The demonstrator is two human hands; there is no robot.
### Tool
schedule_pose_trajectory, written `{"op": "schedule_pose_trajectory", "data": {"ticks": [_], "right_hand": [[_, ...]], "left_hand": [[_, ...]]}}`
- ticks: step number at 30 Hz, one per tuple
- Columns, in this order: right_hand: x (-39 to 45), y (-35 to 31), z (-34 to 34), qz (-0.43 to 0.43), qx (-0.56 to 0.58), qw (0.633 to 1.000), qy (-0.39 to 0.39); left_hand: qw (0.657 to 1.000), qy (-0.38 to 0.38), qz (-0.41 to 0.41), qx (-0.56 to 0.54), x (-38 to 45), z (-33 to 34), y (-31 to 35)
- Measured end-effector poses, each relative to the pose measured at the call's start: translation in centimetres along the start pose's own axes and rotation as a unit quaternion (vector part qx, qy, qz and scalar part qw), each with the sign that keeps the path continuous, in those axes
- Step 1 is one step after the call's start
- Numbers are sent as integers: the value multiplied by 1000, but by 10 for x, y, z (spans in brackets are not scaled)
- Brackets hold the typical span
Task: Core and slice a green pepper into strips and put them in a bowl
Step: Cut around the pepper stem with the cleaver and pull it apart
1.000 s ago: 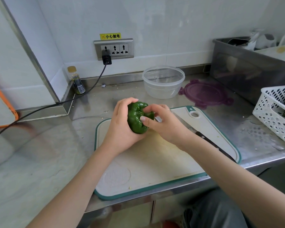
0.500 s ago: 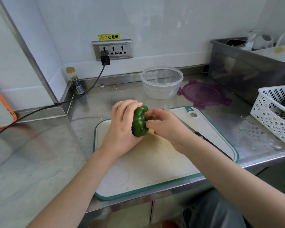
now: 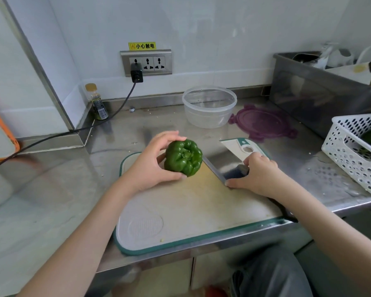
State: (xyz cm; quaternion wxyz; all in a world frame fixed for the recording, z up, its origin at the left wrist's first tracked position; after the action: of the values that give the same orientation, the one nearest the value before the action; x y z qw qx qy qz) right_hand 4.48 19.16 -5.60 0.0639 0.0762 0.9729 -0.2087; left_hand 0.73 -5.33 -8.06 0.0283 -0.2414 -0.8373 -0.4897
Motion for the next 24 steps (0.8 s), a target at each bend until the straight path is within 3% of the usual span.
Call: {"op": "schedule_pose_trajectory", "data": {"ticks": [3, 7, 12, 14, 17, 20, 24], "right_hand": [[4, -2, -7, -12, 29, 999, -30], [-2, -5, -9, -59, 126, 990, -8], [-6, -7, -9, -65, 197, 978, 30], [-8, -7, -15, -77, 206, 973, 73], [-18, -7, -31, -119, 182, 969, 119], [-30, -11, -43, -162, 82, 976, 120], [-46, -15, -48, -159, 9, 977, 145]], "left_hand": [[998, -37, -15, -38, 1, -4, -2], [998, -54, -1, -45, 1, 4, 4], [992, 94, -11, 83, 2, 24, 8], [989, 116, -5, 89, 3, 25, 7], [995, 82, -8, 58, 1, 15, 7], [994, 58, -10, 88, 0, 5, 6], [993, 62, -22, 94, -1, 2, 5]]}}
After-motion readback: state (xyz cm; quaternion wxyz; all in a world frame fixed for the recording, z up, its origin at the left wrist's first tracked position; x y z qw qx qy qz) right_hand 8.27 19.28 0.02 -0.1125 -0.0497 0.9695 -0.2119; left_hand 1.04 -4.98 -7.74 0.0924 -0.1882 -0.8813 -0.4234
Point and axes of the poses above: each hand's wrist, its own x-axis towards the middle knuckle, its own z-axis out of the palm, y = z × x, the point moved 1 cm from there along x, towards the middle knuckle, and after that the axes turned 6 degrees about x, right-handed, at the moved point
